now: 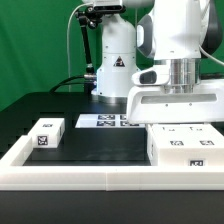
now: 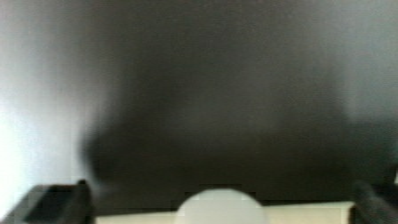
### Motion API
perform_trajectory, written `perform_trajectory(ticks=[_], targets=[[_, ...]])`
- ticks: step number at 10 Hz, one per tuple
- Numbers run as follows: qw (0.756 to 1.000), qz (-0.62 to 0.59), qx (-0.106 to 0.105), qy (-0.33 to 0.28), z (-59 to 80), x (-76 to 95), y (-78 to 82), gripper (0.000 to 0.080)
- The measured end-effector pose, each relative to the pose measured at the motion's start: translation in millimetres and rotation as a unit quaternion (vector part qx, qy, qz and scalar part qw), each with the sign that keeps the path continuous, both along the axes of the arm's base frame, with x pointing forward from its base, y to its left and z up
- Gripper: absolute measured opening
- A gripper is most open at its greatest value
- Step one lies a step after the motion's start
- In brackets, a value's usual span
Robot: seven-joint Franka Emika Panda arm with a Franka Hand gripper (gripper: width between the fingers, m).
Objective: Assemble cabinet
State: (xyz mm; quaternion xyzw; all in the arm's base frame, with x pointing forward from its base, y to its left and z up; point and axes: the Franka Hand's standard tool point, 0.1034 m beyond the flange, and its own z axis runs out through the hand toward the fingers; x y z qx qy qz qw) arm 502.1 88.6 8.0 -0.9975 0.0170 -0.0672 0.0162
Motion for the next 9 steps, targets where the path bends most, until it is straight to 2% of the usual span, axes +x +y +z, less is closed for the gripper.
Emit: perform_trajectory(ticks=[1, 2, 3, 4, 9], targets=[[1.000, 0.001, 0.000, 0.000, -0.4, -0.3, 0.0, 0.0550], [1.000, 0.003, -0.001, 0.001, -1.2, -1.0, -0.1, 0.0550], [1.000, 0.006, -0.001, 0.002, -1.8, -1.5, -0.2, 0.0366], [1.000, 0.007, -0.002, 0.002, -2.2, -2.2, -0.7, 0.0230], [1.000, 0.009, -0.002, 0.003, -3.3, -3.9, -0.4, 0.0182]])
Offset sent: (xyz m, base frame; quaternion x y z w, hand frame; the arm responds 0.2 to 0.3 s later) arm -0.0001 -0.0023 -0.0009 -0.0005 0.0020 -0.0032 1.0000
